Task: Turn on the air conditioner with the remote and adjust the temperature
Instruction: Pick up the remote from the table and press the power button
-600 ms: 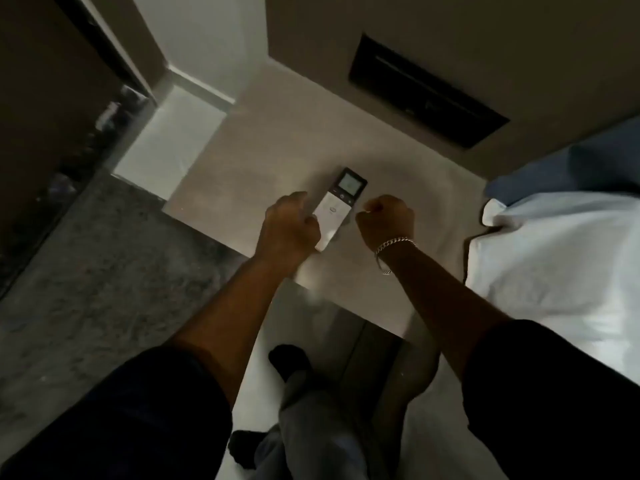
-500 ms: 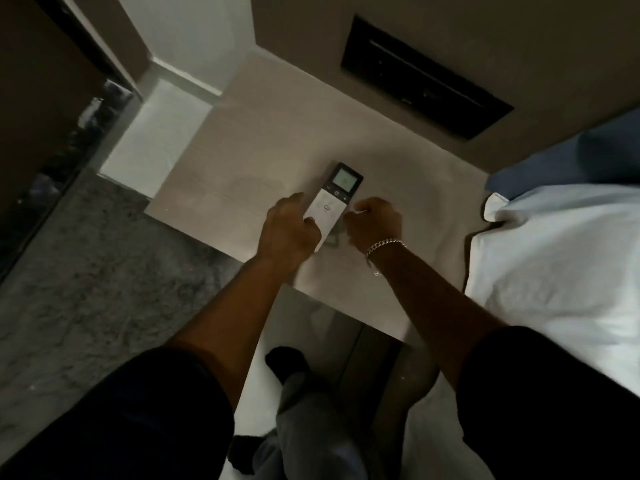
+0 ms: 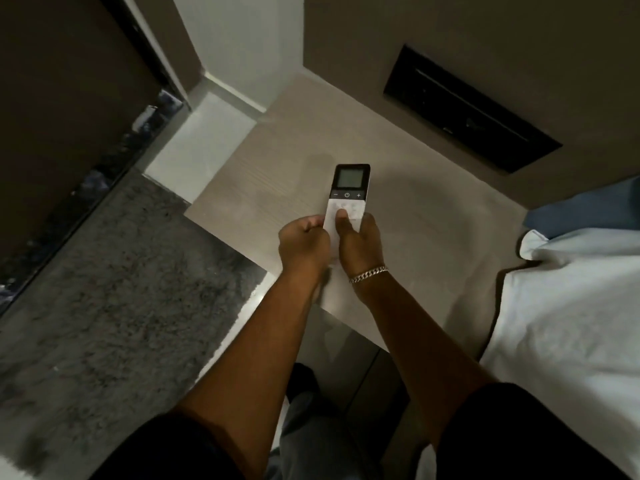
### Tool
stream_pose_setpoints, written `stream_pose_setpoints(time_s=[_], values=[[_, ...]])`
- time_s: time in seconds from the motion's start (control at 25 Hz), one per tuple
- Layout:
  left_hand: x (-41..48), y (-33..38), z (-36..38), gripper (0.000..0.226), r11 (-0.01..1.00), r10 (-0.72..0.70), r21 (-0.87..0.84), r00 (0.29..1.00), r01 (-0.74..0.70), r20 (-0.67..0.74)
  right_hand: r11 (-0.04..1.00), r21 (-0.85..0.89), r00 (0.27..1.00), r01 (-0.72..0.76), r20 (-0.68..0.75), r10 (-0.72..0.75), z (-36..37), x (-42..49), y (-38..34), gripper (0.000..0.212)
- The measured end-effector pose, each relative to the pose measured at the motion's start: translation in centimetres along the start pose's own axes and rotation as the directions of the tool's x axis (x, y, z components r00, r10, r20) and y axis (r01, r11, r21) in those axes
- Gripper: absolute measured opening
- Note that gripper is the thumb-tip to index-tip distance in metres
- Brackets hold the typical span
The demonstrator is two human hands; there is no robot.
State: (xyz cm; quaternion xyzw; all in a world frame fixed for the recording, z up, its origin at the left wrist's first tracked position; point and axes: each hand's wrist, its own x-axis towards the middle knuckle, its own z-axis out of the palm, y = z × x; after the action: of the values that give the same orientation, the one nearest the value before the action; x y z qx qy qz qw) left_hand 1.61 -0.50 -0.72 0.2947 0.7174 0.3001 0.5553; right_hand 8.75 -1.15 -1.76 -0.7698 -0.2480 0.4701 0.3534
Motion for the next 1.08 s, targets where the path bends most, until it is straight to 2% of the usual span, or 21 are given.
stream_pose_setpoints(time_s=[0.08,0.2,0.36,0.44,0.56,0.64,0.84,0.96,1.08], values=[[-1.9,2.4,-3.4,0.031,0.988,0.029,-0.148,0.996,-0.042,-0.083,0.995,0.045,0.990,0.093,0.102,-0.097,0.9,-2.4,-3.1,0.029],[-5.3,7.4,-9.6,0.023,0.945,0.153,-0.264,0.974,-0.194,-0.167,0.971,0.114,0.940,0.209,0.251,-0.232,2.4,-7.0,-9.6,0.025],[-11.8,15.3,-18.8,0.020,0.856,0.348,-0.275,0.880,-0.439,-0.323,0.915,0.281,0.796,0.290,0.460,-0.394,4.8,-15.4,-19.9,0.017],[-16.1,19.0,-23.8,0.019,0.794,0.427,-0.258,0.807,-0.551,-0.408,0.881,0.317,0.697,0.352,0.539,-0.472,5.9,-20.7,-25.1,0.010],[-22.7,23.7,-29.9,0.018,0.706,0.518,-0.199,0.687,-0.680,-0.510,0.821,0.397,0.556,0.411,0.604,-0.571,7.0,-28.4,-31.8,0.013],[-27.9,26.8,-34.3,0.019,0.632,0.561,-0.141,0.575,-0.762,-0.596,0.776,0.462,0.462,0.430,0.626,-0.629,7.6,-34.8,-36.2,0.014],[-39.6,33.7,-42.4,0.018,0.508,0.619,0.030,0.341,-0.861,-0.707,0.662,0.594,0.221,0.457,0.645,-0.731,6.7,-48.2,-45.5,0.011],[-46.5,37.1,-45.9,0.017,0.437,0.660,0.157,0.197,-0.886,-0.725,0.598,0.668,0.091,0.443,0.630,-0.771,5.1,-55.1,-50.2,0.012],[-52.4,40.1,-48.2,0.017,0.381,0.698,0.260,0.091,-0.887,-0.711,0.561,0.733,-0.026,0.385,0.616,-0.787,3.2,-60.8,-54.0,0.012]])
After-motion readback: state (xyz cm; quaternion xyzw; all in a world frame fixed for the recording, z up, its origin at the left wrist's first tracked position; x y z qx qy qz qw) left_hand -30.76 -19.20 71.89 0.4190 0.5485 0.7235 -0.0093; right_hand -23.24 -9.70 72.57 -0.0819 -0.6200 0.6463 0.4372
